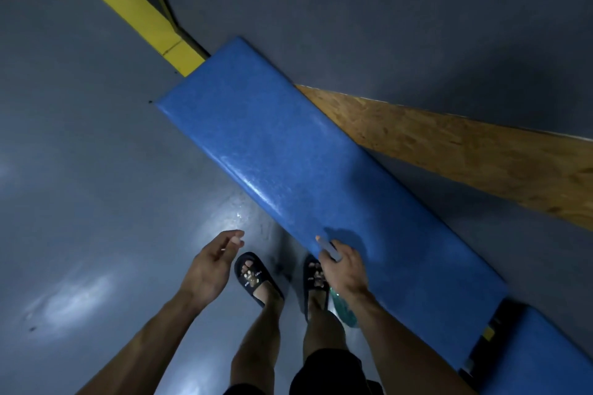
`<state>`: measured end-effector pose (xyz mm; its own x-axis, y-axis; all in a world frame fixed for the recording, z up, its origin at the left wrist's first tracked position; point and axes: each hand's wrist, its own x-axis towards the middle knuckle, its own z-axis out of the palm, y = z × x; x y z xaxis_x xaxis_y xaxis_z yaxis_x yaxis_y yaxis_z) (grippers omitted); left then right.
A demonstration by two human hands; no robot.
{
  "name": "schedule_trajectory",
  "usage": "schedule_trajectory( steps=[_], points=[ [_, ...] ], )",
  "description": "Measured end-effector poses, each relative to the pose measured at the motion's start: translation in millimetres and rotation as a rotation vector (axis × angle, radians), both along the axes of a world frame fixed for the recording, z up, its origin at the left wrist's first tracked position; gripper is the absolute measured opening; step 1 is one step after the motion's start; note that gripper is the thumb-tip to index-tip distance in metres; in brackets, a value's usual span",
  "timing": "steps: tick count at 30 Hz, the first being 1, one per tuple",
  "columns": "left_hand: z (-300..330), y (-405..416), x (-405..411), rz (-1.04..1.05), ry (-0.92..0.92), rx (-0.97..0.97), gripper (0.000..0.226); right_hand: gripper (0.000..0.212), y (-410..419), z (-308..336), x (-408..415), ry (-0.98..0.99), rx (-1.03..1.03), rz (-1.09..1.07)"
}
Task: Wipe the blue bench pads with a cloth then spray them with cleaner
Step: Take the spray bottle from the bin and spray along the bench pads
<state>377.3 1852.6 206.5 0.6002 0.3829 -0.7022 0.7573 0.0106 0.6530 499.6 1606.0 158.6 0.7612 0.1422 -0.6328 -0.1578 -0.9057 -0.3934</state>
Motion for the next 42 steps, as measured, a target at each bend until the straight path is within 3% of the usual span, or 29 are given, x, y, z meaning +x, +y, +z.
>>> schedule_trajectory(
  steps=[6, 13, 18, 21, 24, 26, 30, 33, 38, 42],
  points=[
    [5, 5, 4, -0.036, 0.002, 0.013, 0.040, 0.010, 0, 13, 65, -0.150, 0.075, -0.195],
    [5, 11, 24, -0.052, -0.010, 0.015, 0.037, 0.020, -2, 16, 131, -0.277, 0.142, -0.291],
    [12, 17, 42, -0.040, -0.015, 0.022, 0.039, 0.013, 5, 18, 140, -0.223, 0.074, -0.307],
    [14, 20, 50, -0.038, -0.010, 0.025, 0.041, 0.025, 8, 18, 135, -0.186, 0.046, -0.268],
    [15, 22, 56, -0.037, 0.003, 0.026, 0.045, 0.010, 17, 24, 119, -0.142, 0.106, -0.220],
    [15, 23, 60, -0.043, 0.012, 0.029, 0.047, 0.020, 24, 21, 105, -0.119, 0.143, -0.102],
    [18, 24, 66, -0.046, 0.020, 0.030, 0.050, 0.006, 42, 16, 77, -0.017, 0.130, 0.176],
    [20, 28, 68, -0.046, 0.023, 0.029, 0.054, 0.013, 54, 15, 62, 0.003, 0.116, 0.286],
    [26, 37, 75, -0.026, 0.024, 0.041, 0.056, 0.019, 65, 18, 73, 0.013, 0.077, 0.290],
    [28, 43, 83, -0.020, 0.023, 0.053, 0.055, 0.016, 65, 15, 110, -0.076, 0.077, 0.144]
  ],
)
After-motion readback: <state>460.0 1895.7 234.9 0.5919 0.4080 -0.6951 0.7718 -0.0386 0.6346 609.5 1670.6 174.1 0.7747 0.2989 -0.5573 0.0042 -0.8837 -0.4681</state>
